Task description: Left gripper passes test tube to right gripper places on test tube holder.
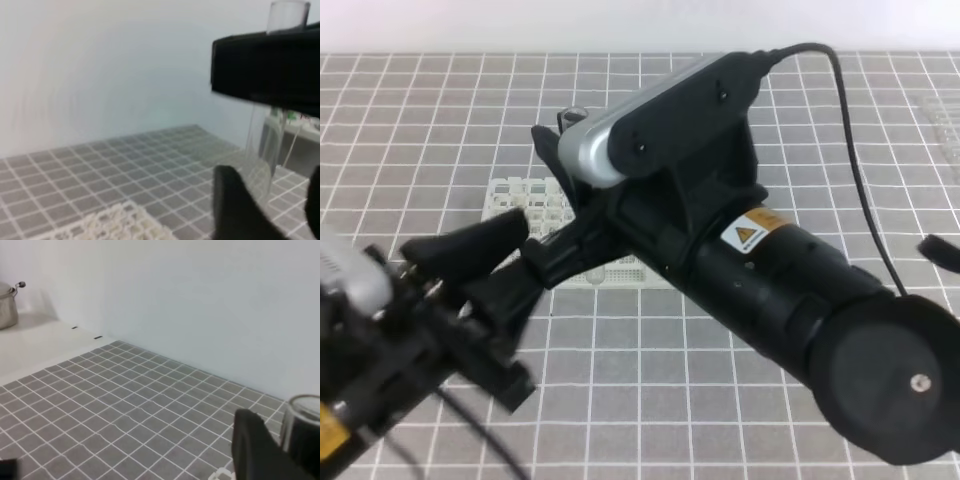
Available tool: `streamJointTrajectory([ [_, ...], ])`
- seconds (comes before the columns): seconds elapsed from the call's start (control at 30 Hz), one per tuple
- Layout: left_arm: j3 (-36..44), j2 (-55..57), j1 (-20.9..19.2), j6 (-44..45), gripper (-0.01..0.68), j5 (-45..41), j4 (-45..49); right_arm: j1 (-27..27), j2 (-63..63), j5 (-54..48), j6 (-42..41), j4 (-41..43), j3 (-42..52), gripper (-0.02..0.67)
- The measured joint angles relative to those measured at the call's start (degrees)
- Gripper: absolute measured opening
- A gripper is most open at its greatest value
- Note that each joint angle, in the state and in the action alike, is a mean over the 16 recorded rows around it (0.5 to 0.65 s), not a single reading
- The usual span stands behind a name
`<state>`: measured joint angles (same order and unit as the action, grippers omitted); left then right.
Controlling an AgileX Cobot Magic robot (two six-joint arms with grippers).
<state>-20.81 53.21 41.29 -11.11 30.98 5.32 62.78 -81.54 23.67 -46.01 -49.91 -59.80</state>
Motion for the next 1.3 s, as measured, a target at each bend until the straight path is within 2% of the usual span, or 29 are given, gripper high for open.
streamJointTrajectory([
  [0.17, 0.0, -11.2, 0.0, -0.2, 0.104, -12.3, 0.0, 0.0, 0.9, -0.8, -0.8, -0.6, 0.0, 0.09],
  [0.3, 0.0, -21.1, 0.0, -0.2, 0.024, -25.1, 0.0, 0.0, 1.3, -2.0, -1.1, -0.7, 0.0, 0.09],
  [0.5, 0.2, -34.9, 0.0, -0.2, 0.003, -40.8, -0.1, 0.0, 1.4, -4.1, -1.3, -0.7, 0.0, 0.09],
  [0.67, 1.8, -44.3, 0.0, -0.2, 0.0, -48.4, -0.5, 0.0, 1.4, -5.7, -1.3, -0.7, 0.0, 0.09],
  [0.8, 5.0, -49.1, 0.0, -0.2, 0.0, -49.1, -1.0, 0.0, 1.4, -6.5, -1.3, -0.7, 0.0, 0.09],
  [0.93, 9.5, -51.6, 0.0, -0.2, 0.0, -44.9, -1.7, 0.0, 1.4, -7.1, -1.3, -0.7, 0.0, 0.09],
  [1.3, 19.9, -52.4, 0.0, -0.4, 0.0, -37.6, -2.7, 0.0, 1.4, -7.8, -1.3, -0.7, 0.0, 0.09],
])
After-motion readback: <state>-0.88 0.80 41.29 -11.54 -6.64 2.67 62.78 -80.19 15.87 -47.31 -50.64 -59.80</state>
